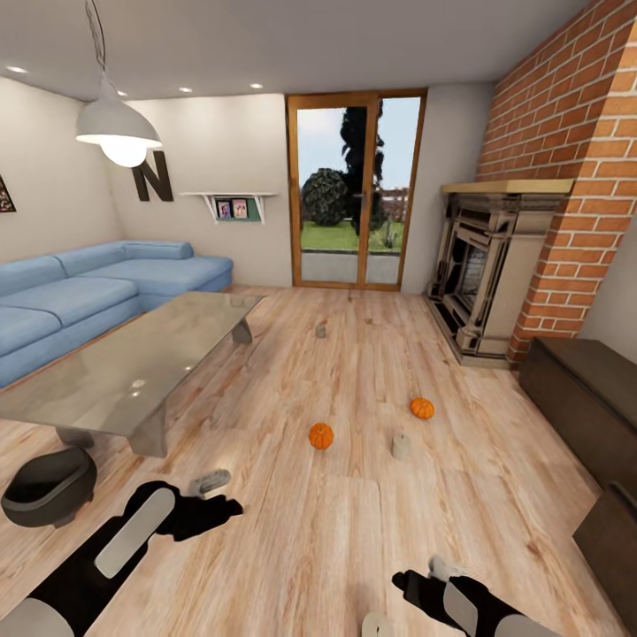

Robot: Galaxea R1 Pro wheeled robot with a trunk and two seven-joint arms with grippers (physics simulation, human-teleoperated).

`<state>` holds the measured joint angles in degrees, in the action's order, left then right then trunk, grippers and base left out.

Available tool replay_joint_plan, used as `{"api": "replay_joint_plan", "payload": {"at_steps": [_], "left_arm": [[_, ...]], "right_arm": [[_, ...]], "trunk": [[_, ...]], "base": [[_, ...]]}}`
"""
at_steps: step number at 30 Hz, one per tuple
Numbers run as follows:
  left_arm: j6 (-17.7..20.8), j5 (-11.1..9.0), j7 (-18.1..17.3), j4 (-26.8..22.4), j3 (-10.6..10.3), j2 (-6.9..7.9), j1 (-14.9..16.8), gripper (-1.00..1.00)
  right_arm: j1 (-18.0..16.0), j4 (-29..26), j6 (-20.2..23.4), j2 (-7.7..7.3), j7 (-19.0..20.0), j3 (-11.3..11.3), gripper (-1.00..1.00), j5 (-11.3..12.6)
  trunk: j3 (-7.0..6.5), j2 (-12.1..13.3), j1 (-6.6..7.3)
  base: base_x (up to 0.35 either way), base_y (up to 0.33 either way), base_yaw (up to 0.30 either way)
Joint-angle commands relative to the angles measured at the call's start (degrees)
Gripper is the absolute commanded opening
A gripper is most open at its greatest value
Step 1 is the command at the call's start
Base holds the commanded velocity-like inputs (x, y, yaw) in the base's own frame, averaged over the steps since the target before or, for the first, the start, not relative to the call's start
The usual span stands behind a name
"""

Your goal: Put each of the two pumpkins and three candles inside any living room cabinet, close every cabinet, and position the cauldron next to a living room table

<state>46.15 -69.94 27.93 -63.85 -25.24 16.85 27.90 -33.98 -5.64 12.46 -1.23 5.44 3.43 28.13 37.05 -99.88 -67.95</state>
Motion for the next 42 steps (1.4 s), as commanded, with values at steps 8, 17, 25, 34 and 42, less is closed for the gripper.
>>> {"api": "replay_joint_plan", "payload": {"at_steps": [8, 17, 25, 34, 42], "left_arm": [[1.3, -1.7, 0.5, -1.0, 1.3, 0.43, 0.0, 1.00], [1.3, -3.2, 0.7, -1.8, 1.6, 0.45, -0.1, 1.00], [1.3, -3.3, 0.8, -1.8, 1.6, 0.51, -0.1, 1.00], [1.3, -3.3, 0.8, -1.8, 1.6, 0.51, -0.1, 1.00], [1.3, -3.3, 0.8, -1.8, 1.6, 0.55, -0.1, 1.00]], "right_arm": [[0.0, 0.4, -3.8, 1.22, -0.6, 0.4, 1.00, -1.1], [0.0, 0.4, -3.7, 4.58, -9.1, 0.5, 1.00, -3.4], [0.0, -0.5, 2.0, 5.30, -20.6, 0.3, 1.00, -4.5], [0.0, -2.2, 2.2, 5.27, -21.5, 0.3, 1.00, -4.6], [0.0, -2.2, -0.1, 5.30, -21.2, 0.5, 1.00, -4.7]], "trunk": [[1.50, -3.3, -1.76], [3.11, -6.9, -3.74], [4.55, -10.1, -5.49], [6.17, -13.7, -7.47], [7.60, -16.9, -9.23]], "base": [[0.000, 0.000, 0.000], [0.000, 0.000, 0.000], [0.000, 0.000, 0.000], [0.000, 0.000, 0.000], [0.000, 0.000, 0.000]]}}
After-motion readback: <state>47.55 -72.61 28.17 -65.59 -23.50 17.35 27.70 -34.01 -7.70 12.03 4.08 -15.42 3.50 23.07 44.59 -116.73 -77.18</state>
